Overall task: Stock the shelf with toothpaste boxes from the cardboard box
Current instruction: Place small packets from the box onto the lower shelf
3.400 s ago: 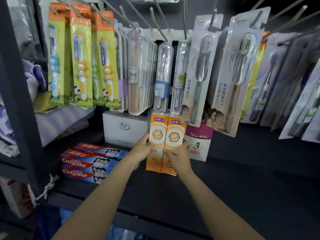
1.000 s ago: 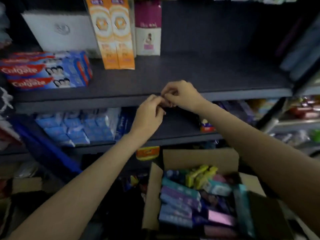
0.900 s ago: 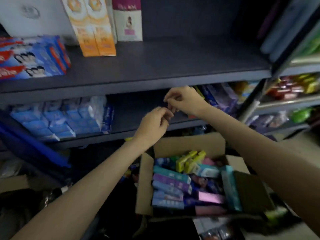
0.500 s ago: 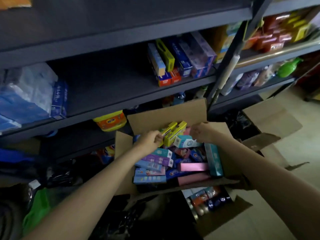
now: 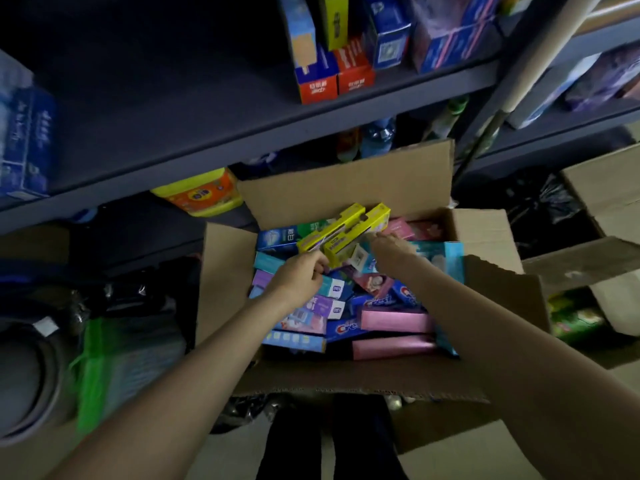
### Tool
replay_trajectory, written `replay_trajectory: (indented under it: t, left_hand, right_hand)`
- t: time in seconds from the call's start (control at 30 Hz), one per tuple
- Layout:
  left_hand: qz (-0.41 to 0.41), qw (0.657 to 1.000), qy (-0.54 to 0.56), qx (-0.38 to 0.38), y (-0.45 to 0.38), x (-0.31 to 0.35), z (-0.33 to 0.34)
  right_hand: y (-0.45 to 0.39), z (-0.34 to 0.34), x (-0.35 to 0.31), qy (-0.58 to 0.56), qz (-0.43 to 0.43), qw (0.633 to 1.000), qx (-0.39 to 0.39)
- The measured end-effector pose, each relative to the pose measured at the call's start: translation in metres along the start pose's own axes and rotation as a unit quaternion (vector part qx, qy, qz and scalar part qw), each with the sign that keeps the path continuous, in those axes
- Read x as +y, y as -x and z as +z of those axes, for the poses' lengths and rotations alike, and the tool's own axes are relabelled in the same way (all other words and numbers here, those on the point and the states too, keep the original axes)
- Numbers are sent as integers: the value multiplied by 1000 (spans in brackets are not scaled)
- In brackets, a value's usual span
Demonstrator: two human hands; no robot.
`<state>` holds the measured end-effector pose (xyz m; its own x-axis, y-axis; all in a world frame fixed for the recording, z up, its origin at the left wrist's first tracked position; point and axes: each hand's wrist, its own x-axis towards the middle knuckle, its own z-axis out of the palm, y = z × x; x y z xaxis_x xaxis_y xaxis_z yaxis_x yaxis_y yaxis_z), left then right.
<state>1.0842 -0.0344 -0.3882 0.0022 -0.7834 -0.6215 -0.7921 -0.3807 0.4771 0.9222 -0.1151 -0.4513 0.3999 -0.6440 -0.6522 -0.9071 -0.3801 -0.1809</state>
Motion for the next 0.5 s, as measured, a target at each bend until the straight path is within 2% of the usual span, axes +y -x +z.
replay_trajectory:
  t: [0.07,0.17,0.23,0.3,0.43,0.5]
  left_hand:
    - [-10,1000,18,2,-1,-5,2]
    - [-5,998,61,5,0,-7,-4]
    - [11,993,120,-11,5,1,-15]
    - [33,982,187,-18,14,14,-31]
    - [109,941,313,71,42,33,-76]
    - [126,925,347,88,64,36,-109]
  right_hand:
    - [-5,4,-2,50,-6,999,7]
    - [1,-17,1,66,-91,994,17]
    - [15,-52,2,5,-155,988,19]
    - [33,-95,-5,-73,-178,981,26]
    - [74,-168,-45,-243,-191,951,10]
    - [93,-193,-65,-309,-212,927,10]
